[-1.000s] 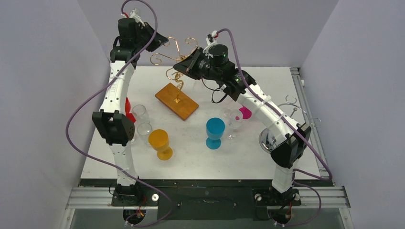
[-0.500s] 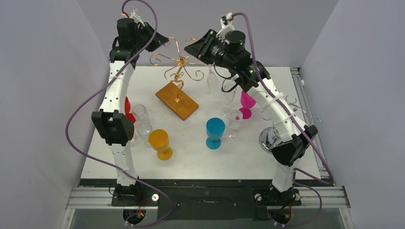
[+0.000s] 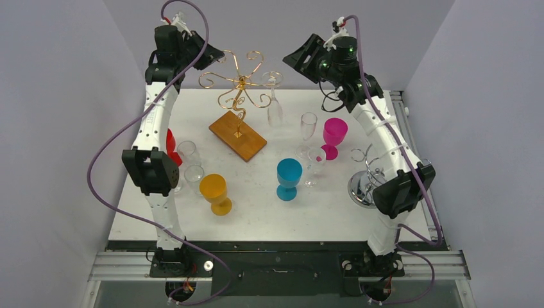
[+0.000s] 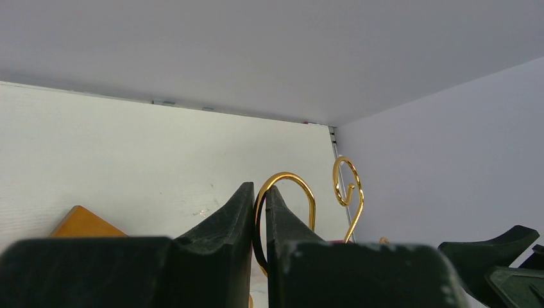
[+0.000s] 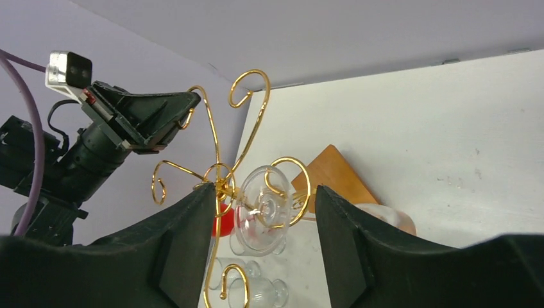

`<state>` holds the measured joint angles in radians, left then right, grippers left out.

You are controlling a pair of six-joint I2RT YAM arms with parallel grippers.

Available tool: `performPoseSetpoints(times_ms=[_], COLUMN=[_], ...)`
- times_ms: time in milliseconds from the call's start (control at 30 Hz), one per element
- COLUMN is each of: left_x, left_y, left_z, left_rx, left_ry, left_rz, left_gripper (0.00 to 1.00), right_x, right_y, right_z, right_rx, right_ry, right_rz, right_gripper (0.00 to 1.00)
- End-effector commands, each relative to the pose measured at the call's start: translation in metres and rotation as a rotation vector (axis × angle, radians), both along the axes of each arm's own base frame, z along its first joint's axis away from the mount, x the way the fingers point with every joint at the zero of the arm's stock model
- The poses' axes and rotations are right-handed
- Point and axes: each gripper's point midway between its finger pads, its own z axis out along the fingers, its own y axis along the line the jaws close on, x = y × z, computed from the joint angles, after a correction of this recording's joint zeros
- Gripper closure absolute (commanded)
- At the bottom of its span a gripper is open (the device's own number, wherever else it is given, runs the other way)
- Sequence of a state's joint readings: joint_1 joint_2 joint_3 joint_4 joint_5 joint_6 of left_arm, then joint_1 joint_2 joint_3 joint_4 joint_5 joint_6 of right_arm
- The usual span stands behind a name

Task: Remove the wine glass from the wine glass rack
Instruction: Adjust the wine rack at the center of the board, then pick up the wine glass from the wine rack.

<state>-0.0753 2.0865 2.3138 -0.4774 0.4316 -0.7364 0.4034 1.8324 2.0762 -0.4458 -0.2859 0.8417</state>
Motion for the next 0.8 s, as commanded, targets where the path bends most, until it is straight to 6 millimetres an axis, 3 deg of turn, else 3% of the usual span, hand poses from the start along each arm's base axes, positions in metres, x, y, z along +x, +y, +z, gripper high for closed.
performPoseSetpoints(times_ms=[0, 333, 633, 767], left_x=[-0.008, -0.007, -0.007, -0.007], left_y=[-0.010, -0.009, -0.009, -0.008], left_z=[-0.012, -0.013, -0.013, -0.012], left_rx=[0.018, 0.018, 0.017, 0.016], left_ry=[0.031, 0.036, 0.036, 0.036], left_rz=[-0.058, -0.056, -0.055, -0.053], left_gripper=[1.00, 1.00, 1.00, 1.00], right_x=[0.003, -0.007, -0.009, -0.006], right_y=[-0.005, 0.016, 0.030, 0.031], right_z=[-0.013, -0.030, -0.062, -0.078], right_rx=[-0.052, -0.085, -0.193, -0.196], right_ry=[-0.011, -0.014, 0.061, 0.113], right_rz=[0.046, 0.156, 0.160, 0.137], right_gripper=[0.44, 0.33, 0.33, 0.40])
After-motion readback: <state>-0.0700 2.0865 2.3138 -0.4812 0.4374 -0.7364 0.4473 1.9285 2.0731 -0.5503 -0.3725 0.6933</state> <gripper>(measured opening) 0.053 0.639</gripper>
